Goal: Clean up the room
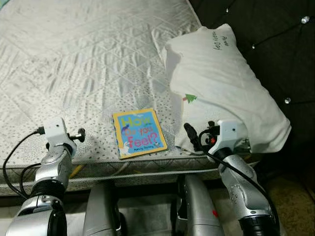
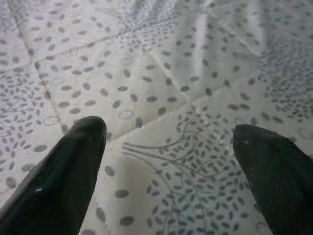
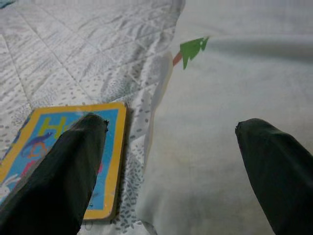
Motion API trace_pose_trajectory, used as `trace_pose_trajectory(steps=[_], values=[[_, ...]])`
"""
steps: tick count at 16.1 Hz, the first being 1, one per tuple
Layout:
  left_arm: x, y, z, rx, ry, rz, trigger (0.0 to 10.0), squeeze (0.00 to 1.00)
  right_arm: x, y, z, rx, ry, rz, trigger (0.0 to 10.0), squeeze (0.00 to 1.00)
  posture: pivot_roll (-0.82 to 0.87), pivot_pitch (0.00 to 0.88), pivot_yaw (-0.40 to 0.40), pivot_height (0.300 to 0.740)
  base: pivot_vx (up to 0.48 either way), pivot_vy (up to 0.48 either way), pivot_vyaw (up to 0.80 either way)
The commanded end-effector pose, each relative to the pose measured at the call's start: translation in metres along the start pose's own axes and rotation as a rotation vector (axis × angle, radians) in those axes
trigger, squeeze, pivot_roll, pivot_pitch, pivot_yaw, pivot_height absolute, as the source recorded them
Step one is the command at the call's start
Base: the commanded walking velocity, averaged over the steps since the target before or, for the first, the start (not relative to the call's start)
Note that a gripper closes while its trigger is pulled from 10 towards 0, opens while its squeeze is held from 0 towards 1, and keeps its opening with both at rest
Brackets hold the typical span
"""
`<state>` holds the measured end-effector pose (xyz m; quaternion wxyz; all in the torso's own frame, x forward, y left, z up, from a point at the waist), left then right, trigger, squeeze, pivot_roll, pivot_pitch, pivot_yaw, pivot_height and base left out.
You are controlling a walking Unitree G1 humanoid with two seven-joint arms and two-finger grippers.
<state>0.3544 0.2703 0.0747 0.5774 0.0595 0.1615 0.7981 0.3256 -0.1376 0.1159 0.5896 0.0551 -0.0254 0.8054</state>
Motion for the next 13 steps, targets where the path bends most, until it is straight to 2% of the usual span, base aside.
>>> trace_pose_trajectory(steps=[1, 5, 8, 13], values=[[0.002, 0.003, -0.008, 0.010, 0.002, 0.014, 10.0, 0.00, 0.000, 0.003, -0.003, 0.016, -0.006, -0.003, 10.0, 0.00, -0.05, 0.232, -0.047, 0.506, 0.000, 0.000, 0.00], [0.002, 0.003, -0.005, -0.005, 0.016, 0.009, 10.0, 0.00, -0.001, 0.003, -0.004, 0.022, -0.005, -0.006, 10.0, 0.00, -0.05, 0.234, -0.048, 0.506, 0.000, 0.000, 0.00], [0.005, -0.001, 0.012, -0.030, -0.068, 0.006, 10.0, 0.00, -0.004, 0.008, -0.003, 0.026, -0.001, -0.016, 10.0, 0.00, -0.06, 0.239, -0.048, 0.506, 0.000, 0.000, 0.00], [0.016, -0.007, 0.031, -0.023, -0.129, 0.016, 10.0, 0.00, -0.012, 0.019, -0.001, 0.034, 0.011, -0.038, 10.0, 0.00, -0.08, 0.244, -0.054, 0.506, 0.000, 0.000, 0.00]])
Point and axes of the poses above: a point about 5 cm out from each wrist's last joint towards the gripper, its own y axis pointing back from the gripper into the wrist, its own z axis along the axis of the wrist's last joint, x = y × z, the point moved 2 cm from there along -y, pointing out of the wrist towards the gripper, and after that the axes turned 1 degree about y, right-handed, at the moved point
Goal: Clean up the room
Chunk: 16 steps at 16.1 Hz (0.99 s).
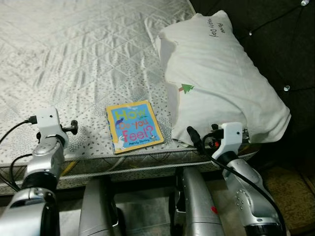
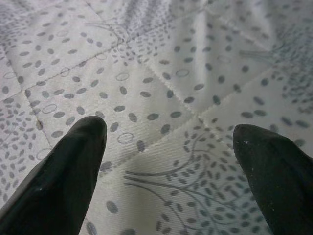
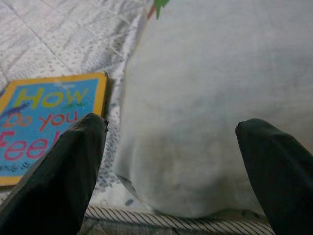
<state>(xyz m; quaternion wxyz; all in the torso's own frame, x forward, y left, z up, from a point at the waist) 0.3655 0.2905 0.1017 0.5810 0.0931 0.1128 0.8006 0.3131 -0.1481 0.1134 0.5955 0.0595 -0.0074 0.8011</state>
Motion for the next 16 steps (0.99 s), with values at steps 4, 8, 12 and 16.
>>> trace_pose_trajectory(steps=[4, 8, 12, 16], values=[[-0.018, 0.001, 0.000, -0.022, -0.003, -0.089, 10.0, 0.00, -0.004, 0.003, 0.007, -0.009, -0.009, -0.019, 10.0, 0.00, -0.08, 0.241, -0.053, 0.506, 0.000, 0.000, 0.00], [-0.042, 0.008, -0.020, -0.013, 0.031, -0.156, 10.0, 0.00, 0.000, 0.003, 0.007, -0.002, -0.024, -0.010, 10.0, 0.00, -0.07, 0.242, -0.052, 0.506, 0.000, 0.000, -0.14], [-0.049, 0.009, -0.019, -0.014, 0.030, -0.183, 10.0, 0.00, -0.002, 0.003, 0.007, -0.004, -0.023, -0.018, 10.0, 0.00, -0.07, 0.237, -0.044, 0.506, 0.000, 0.000, -0.15], [-0.048, 0.008, -0.016, -0.015, 0.033, -0.178, 10.0, 0.00, -0.001, 0.003, 0.006, -0.001, -0.021, -0.019, 10.0, 0.00, -0.07, 0.228, -0.039, 0.506, 0.000, 0.000, 0.00]])
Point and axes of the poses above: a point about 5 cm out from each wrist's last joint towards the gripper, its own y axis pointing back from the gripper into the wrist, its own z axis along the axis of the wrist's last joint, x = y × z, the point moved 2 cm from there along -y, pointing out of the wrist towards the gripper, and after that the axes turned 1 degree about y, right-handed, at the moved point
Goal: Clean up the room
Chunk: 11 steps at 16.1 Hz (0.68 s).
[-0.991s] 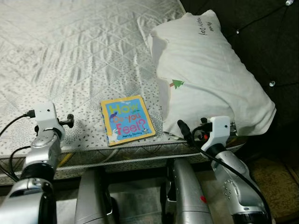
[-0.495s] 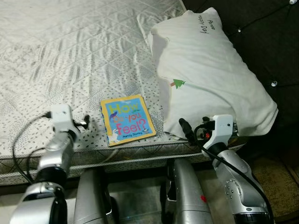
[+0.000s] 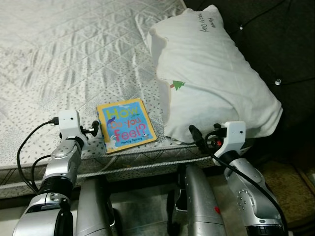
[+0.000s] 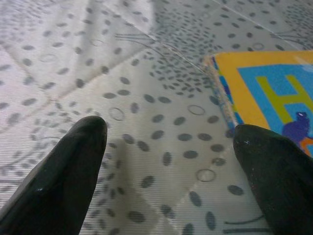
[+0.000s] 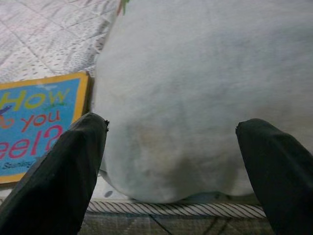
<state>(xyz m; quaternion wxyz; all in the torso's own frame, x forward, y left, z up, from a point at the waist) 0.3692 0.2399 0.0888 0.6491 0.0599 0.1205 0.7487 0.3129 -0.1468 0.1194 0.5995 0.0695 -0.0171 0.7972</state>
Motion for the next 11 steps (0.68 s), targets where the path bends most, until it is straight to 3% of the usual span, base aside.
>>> trace_pose_trajectory(steps=[1, 3, 7, 11], values=[[0.003, 0.000, -0.002, 0.018, -0.002, 0.005, 10.0, 0.00, -0.003, 0.003, 0.000, 0.004, 0.007, -0.008, 10.0, 0.00, -0.07, 0.228, -0.039, 0.506, 0.000, 0.000, 0.00], [0.010, 0.000, -0.003, 0.042, -0.008, 0.025, 10.0, 0.00, -0.004, 0.003, -0.001, 0.016, 0.008, -0.003, 10.0, 0.00, -0.07, 0.226, -0.046, 0.506, 0.000, 0.000, 0.00], [0.015, -0.002, 0.001, 0.046, -0.014, 0.042, 10.0, 0.00, -0.006, 0.003, -0.001, 0.019, 0.013, -0.004, 10.0, 0.00, -0.08, 0.228, -0.047, 0.506, 0.000, 0.000, -0.60], [0.021, -0.003, 0.002, 0.071, -0.034, 0.060, 10.0, 0.00, -0.007, 0.004, -0.002, 0.026, 0.018, -0.004, 10.0, 0.00, -0.08, 0.232, -0.048, 0.506, 0.000, 0.000, 0.00]])
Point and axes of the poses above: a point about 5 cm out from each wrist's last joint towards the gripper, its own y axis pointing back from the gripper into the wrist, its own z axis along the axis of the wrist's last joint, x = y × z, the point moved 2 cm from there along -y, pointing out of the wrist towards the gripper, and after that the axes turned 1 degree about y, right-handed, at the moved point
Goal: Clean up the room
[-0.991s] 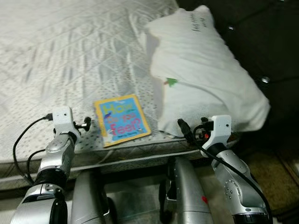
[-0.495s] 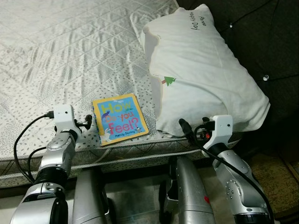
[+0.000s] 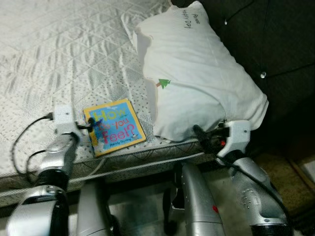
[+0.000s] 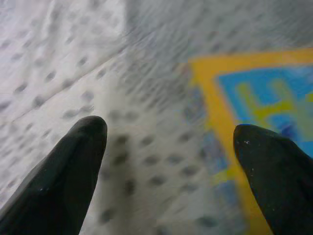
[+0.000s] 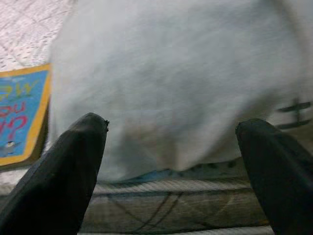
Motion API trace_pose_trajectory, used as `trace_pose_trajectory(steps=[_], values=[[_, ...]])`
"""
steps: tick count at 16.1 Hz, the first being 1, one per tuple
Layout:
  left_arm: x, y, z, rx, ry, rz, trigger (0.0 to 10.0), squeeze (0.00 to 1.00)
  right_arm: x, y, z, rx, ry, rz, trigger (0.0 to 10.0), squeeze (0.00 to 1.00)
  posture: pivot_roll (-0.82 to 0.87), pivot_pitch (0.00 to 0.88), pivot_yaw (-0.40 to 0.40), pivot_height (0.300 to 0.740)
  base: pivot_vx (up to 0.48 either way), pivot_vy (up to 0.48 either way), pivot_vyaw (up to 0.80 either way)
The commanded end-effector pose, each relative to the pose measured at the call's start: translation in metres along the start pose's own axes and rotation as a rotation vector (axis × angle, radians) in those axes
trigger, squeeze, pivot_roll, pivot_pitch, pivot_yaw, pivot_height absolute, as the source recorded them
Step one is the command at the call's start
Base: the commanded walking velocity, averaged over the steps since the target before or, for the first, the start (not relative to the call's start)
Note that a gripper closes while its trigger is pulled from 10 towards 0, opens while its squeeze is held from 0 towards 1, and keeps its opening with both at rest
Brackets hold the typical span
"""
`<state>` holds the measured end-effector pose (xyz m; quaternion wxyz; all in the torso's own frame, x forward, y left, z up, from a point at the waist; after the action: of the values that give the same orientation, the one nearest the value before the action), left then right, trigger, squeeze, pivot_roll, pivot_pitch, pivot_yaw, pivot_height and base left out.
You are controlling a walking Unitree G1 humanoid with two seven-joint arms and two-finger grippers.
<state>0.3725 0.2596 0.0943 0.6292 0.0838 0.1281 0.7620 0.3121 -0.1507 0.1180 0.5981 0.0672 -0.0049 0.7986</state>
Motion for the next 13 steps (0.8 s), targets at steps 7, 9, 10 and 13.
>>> trace_pose_trajectory(steps=[7, 9, 10, 13], values=[[0.020, 0.002, -0.004, 0.016, 0.010, 0.116, 10.0, 0.00, -0.004, 0.003, -0.002, 0.015, 0.001, -0.007, 10.0, 0.00, -0.09, 0.236, -0.047, 0.506, 0.000, 0.000, 0.00], [0.023, 0.002, -0.002, 0.010, 0.008, 0.144, 10.0, 0.00, -0.006, 0.003, -0.002, 0.016, 0.003, -0.009, 10.0, 0.00, -0.09, 0.237, -0.045, 0.506, 0.000, 0.000, 0.00], [0.026, 0.002, -0.002, 0.008, 0.007, 0.164, 10.0, 0.00, -0.007, 0.004, -0.002, 0.017, 0.004, -0.012, 10.0, 0.00, -0.09, 0.237, -0.045, 0.506, 0.000, 0.000, 0.00], [0.035, 0.003, -0.002, 0.019, 0.017, 0.202, 10.0, 0.00, -0.007, 0.005, -0.002, 0.019, 0.006, -0.016, 10.0, 0.00, -0.10, 0.240, -0.046, 0.506, 0.000, 0.000, 0.00]])
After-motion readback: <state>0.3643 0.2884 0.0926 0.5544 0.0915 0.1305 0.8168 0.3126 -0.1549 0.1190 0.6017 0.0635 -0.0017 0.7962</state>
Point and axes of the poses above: a point about 5 cm out from each wrist's last joint towards the gripper, its own y axis pointing back from the gripper into the wrist, its own z axis along the axis of the wrist's last joint, x = y × z, the point moved 2 cm from there along -y, pointing out of the wrist towards the gripper, and after that the axes turned 1 degree about y, right-handed, at the moved point
